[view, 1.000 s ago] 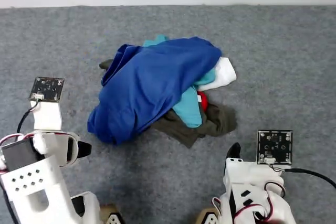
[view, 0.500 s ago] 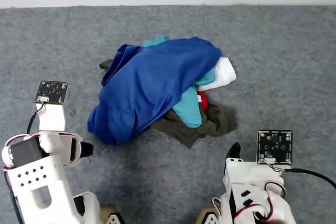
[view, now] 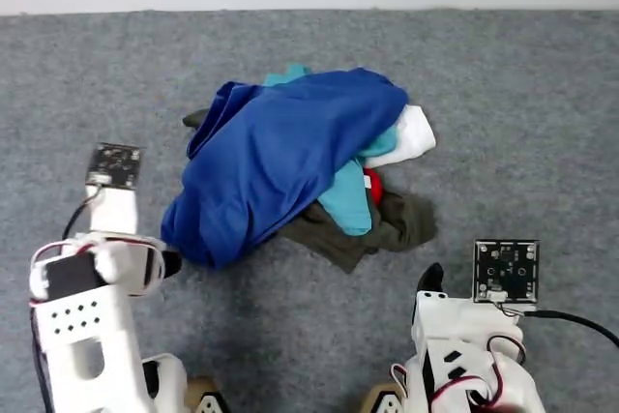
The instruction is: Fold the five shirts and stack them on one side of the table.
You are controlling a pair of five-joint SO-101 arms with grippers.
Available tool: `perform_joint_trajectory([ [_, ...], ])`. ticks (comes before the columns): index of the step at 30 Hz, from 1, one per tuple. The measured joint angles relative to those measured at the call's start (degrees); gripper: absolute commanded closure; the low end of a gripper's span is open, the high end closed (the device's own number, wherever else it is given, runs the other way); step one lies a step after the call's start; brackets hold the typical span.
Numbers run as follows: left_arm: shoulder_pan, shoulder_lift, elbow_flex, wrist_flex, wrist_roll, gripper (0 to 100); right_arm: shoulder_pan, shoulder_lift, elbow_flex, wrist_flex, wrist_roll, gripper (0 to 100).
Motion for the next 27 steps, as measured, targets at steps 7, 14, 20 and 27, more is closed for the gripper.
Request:
perform_joint_trajectory([
  [7, 11.2, -0.1, 2.2, -0.4, -0.3, 73, 0.0, 0.0, 0.0, 0.0, 0.0, 80.0],
  [14, 16.8, -0.1, 6.7, -0.5, -0.3, 73, 0.0, 0.0, 0.9, -5.7, -0.4, 80.0],
  [20, 17.4, -0.1, 6.9, -0.5, -0.3, 73, -0.2, 0.0, 12.3, -27.3, -0.4, 80.0],
  [27, 17.3, -0.1, 6.9, -0.5, -0.4, 73, -0.3, 0.4, 31.6, -31.2, -0.4, 79.9],
])
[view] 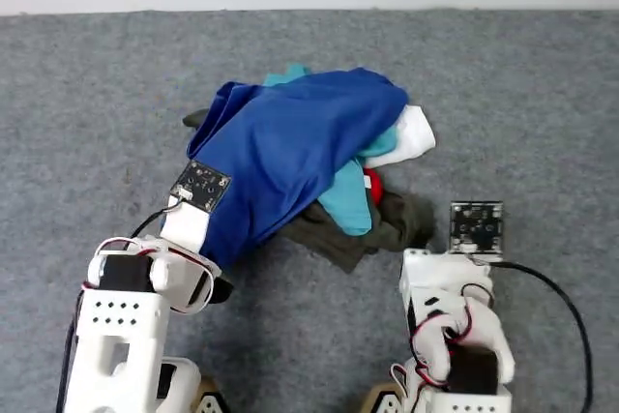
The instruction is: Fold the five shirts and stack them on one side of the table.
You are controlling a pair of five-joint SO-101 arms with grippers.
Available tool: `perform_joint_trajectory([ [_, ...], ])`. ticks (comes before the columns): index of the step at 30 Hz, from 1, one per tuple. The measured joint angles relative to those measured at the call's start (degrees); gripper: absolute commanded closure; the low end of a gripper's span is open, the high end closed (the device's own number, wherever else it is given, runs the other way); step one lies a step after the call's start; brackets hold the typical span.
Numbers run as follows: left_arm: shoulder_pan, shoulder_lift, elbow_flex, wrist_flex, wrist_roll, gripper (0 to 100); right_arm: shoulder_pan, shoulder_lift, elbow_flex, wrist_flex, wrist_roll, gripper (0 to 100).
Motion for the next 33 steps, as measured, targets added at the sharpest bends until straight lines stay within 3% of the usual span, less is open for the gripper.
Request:
perform_joint_trajectory([
  [8, 0.0, 0.0, 0.0, 0.0, 0.0, 73, 3.4, -0.1, 2.5, -7.7, 0.0, 80.1],
  [18, 0.1, -0.1, -3.7, -0.9, 0.0, 73, 5.8, 0.0, 2.7, -8.4, 0.3, 80.1],
  [23, 0.1, -0.1, -15.8, 0.4, 0.0, 72, 6.2, 0.0, 2.7, -8.3, 12.1, 80.0],
  [27, 0.1, -0.1, -18.5, -3.7, 0.0, 67, 10.4, 0.0, 2.7, -8.2, 23.1, 79.8],
  [33, 0.1, 4.8, -19.3, -5.1, 3.8, 66, 16.6, 0.0, 2.6, -5.5, 25.8, 79.8],
])
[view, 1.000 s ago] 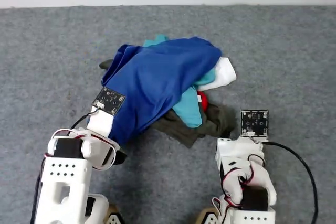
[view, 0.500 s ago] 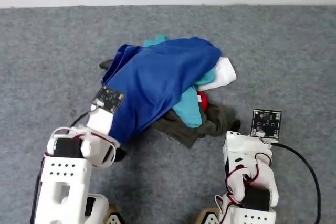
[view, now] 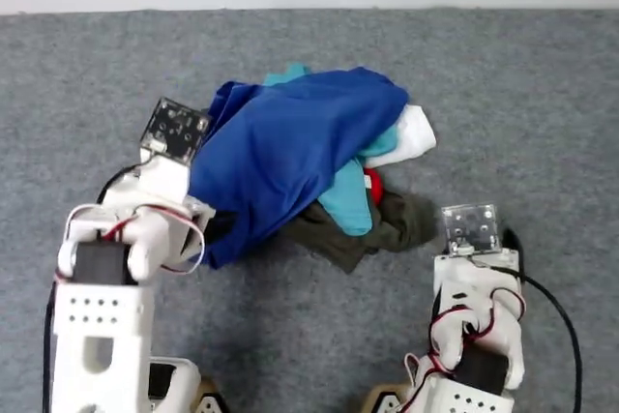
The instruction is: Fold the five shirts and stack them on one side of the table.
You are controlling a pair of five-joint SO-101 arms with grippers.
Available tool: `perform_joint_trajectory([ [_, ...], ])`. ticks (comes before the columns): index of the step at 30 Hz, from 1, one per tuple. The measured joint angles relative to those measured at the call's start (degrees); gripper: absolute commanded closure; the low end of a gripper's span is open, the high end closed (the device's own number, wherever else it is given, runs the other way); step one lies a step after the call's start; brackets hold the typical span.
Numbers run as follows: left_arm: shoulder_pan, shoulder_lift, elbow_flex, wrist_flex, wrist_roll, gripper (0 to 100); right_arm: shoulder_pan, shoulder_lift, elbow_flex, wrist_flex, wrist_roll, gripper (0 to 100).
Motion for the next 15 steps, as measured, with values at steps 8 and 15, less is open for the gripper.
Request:
perform_joint_trajectory([
  [8, 0.0, 16.0, -5.3, 0.0, 7.6, 66, 0.7, 0.0, -0.8, 9.6, 0.4, 79.8],
  [15, 7.1, 27.4, -12.0, 0.0, 9.2, 66, 4.0, 0.0, -0.8, 10.9, 0.5, 79.8],
])
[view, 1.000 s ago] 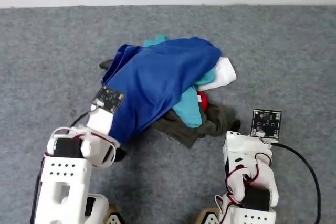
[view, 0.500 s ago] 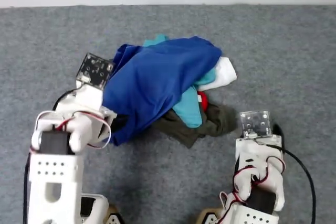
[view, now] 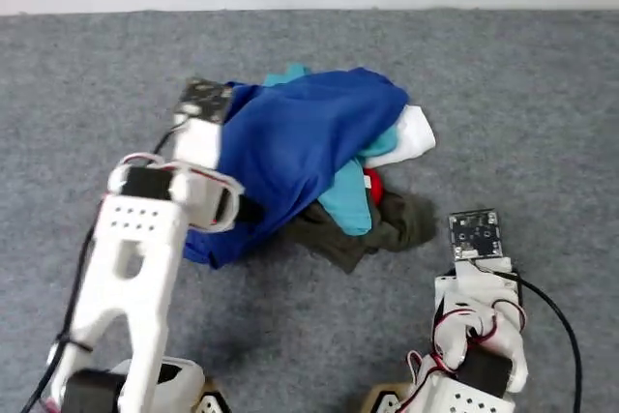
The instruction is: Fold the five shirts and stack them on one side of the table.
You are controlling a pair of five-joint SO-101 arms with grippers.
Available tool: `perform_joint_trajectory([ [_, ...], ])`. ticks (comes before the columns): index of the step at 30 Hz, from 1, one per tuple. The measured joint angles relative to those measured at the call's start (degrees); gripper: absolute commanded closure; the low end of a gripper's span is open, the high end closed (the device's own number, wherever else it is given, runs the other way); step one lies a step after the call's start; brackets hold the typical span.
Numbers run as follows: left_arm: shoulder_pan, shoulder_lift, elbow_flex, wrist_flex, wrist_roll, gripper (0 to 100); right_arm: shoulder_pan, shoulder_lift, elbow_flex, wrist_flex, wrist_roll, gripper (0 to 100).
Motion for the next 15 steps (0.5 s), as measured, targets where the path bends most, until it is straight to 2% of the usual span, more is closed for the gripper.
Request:
perform_joint_trajectory([
  [5, 5.6, 4.3, -3.3, 0.0, 0.4, 66, 6.5, 0.0, 0.0, 0.0, 1.9, 79.8],
  [9, 6.2, 7.0, -3.6, 0.0, 0.4, 66, 10.0, -0.1, 0.7, 0.0, 4.7, 79.8],
  [15, 6.2, 12.0, -3.6, -0.8, 0.4, 66, 10.9, 0.0, 3.3, 0.0, 5.2, 79.8],
])
